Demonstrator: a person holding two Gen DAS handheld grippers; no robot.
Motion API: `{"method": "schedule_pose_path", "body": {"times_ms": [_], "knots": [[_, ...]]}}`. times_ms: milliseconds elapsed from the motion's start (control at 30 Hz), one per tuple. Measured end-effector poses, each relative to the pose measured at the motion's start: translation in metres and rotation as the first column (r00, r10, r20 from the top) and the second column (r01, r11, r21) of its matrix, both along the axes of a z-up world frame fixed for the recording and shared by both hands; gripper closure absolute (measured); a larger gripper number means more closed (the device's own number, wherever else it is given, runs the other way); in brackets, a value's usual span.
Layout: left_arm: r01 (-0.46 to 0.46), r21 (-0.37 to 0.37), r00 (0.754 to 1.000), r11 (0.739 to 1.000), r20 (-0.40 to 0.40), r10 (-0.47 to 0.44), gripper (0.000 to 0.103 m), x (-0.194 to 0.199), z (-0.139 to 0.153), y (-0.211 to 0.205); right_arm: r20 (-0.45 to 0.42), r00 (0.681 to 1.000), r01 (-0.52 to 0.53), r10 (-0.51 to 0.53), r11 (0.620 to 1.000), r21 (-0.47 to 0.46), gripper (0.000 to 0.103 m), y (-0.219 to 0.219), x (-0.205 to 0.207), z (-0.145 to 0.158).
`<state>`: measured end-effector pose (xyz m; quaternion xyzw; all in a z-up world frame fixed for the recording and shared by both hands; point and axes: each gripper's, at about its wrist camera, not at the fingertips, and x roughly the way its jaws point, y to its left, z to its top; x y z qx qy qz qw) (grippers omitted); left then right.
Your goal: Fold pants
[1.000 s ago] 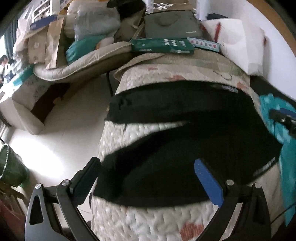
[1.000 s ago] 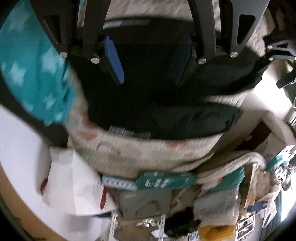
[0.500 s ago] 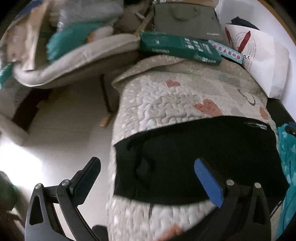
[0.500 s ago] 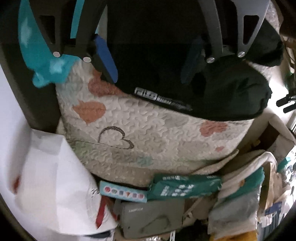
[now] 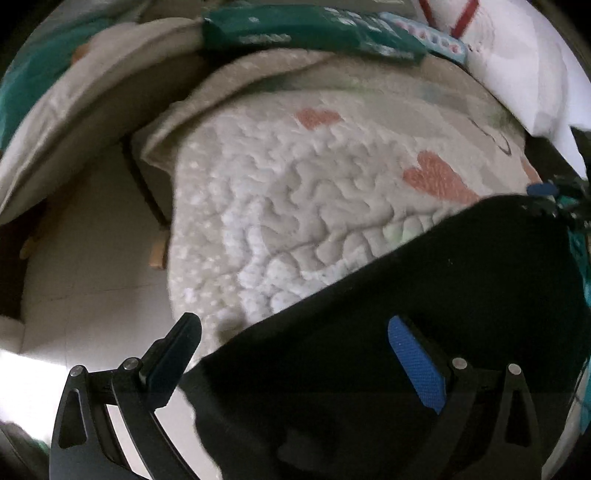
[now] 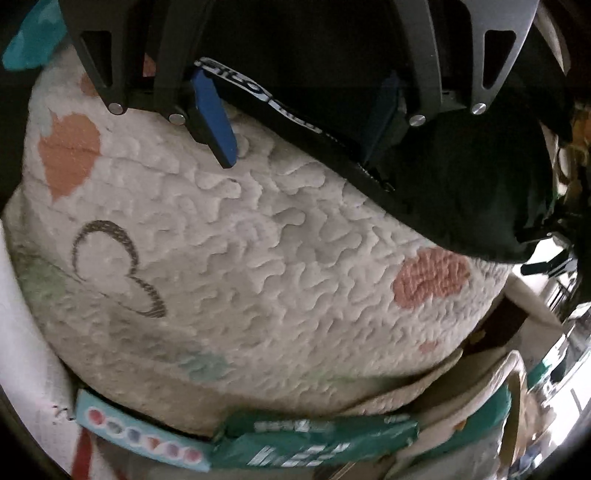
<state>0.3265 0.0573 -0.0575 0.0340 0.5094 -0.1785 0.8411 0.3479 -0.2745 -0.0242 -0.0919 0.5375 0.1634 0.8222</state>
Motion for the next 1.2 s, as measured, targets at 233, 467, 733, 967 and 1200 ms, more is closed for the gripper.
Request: {"method": "schedule_pose_path", "body": {"times_ms": [233,467,733,967,1200], "knots": [[-0.013,-0.100,1.000,0.995,-0.014,0.012,0.070,0.000,0.010,0.009,-0.045,0.998,-0.033,0.035,0.999,0.031,0.071,-0.003,0.004,-0.002],[-0.011,-0.101,1.000,0.995,0.017,0.012,0.097,-0.016,0.028,0.002,-0.043,0.999,-0.024,0.028,0.997,0.072,0.098,-0.003,-0.016,0.015],[-0.048,-0.111,0.993,0.993,0.098,0.059,0.098,-0.050,0.065,0.007,0.026,1.000,-0.005,0.003,0.996,0.084,0.098,0.000,-0.064,0.056],[0.014,-0.123,0.978,0.992,0.210,0.012,0.098,-0.135,0.110,0.003,0.063,0.998,0.012,-0.011,1.000,-0.009,0.098,0.019,-0.163,0.094],[-0.006,-0.168,0.981,0.986,0.192,0.039,0.098,-0.190,0.113,-0.008,0.017,1.000,0.012,-0.011,0.998,-0.066,0.098,0.023,-0.251,0.067]]}}
